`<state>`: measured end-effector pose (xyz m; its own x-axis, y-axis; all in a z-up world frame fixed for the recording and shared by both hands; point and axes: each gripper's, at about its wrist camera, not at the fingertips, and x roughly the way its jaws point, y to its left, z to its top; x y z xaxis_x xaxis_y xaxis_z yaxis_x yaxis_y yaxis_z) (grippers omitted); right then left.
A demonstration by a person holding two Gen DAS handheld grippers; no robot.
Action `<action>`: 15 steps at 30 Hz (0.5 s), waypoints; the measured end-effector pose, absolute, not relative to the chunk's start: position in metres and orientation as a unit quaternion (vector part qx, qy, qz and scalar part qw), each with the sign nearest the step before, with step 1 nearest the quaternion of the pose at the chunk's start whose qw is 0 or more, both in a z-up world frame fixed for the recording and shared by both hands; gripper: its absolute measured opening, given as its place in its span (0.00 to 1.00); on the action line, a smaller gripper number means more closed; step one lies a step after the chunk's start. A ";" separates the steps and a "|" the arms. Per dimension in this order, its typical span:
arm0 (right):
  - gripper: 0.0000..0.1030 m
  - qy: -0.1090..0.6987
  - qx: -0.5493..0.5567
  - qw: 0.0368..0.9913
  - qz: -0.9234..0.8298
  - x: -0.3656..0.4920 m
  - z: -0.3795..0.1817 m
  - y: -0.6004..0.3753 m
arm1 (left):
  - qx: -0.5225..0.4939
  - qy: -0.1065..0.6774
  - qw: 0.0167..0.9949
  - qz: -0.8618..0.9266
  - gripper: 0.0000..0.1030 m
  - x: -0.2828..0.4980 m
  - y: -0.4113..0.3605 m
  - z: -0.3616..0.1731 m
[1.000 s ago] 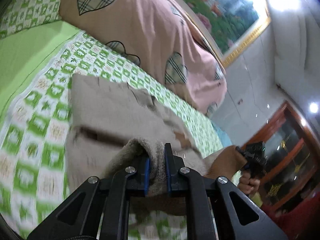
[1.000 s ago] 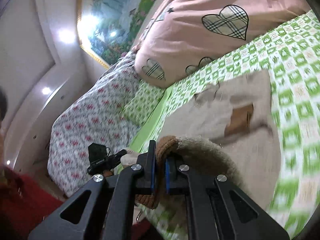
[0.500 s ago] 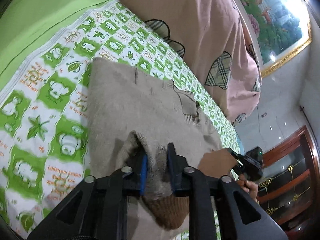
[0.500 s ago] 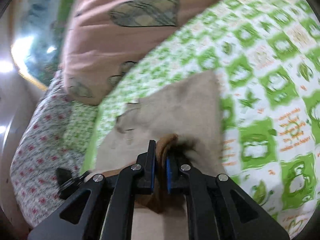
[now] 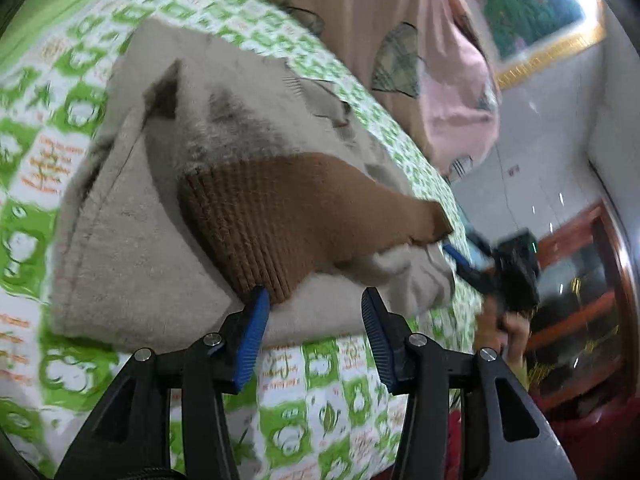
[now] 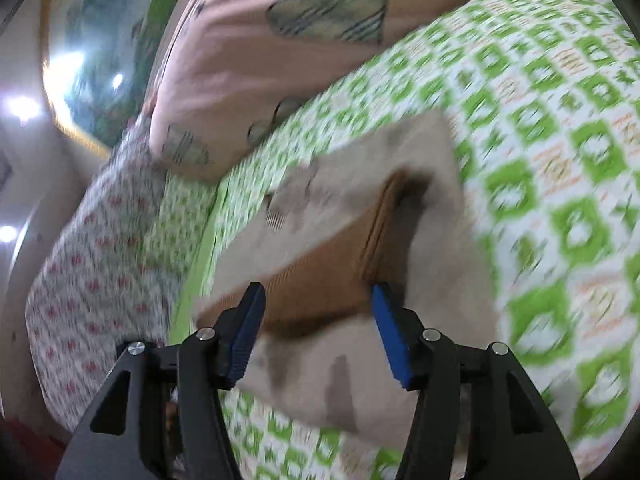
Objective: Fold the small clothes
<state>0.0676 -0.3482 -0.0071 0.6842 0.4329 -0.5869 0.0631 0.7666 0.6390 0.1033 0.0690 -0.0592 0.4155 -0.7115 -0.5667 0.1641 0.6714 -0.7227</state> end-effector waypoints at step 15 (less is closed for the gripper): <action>0.55 0.353 0.347 0.868 0.035 0.067 -0.011 -0.386 | -0.334 0.456 0.796 -0.217 0.60 0.127 0.080 -0.065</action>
